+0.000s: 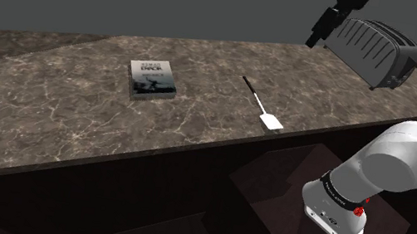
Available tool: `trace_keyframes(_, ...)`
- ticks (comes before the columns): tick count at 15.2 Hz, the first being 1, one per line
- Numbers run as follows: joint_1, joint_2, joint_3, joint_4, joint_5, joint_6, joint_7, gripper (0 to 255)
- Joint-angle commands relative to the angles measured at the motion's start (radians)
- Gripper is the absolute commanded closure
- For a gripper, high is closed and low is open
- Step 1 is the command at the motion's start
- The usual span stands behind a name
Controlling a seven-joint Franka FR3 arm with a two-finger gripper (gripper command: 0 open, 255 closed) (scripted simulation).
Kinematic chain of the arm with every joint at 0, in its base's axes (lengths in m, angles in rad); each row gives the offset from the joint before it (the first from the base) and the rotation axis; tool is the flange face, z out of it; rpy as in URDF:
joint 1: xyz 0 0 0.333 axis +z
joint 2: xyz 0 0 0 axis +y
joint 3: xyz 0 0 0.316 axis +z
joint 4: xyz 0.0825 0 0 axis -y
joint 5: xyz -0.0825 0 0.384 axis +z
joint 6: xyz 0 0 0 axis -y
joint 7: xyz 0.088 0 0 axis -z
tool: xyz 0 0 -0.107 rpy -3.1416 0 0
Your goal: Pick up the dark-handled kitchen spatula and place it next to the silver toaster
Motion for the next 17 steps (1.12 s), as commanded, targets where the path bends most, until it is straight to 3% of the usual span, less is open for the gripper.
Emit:
trace_keyframes(1,0.000,0.000,0.000,0.000,0.000,0.000,0.000,0)
trace_keyframes(9,-0.050,0.080,0.089,-0.200,0.046,0.261,0.240,0)
trace_keyframes(17,-0.100,0.279,0.186,-0.313,0.080,0.552,0.487,0)
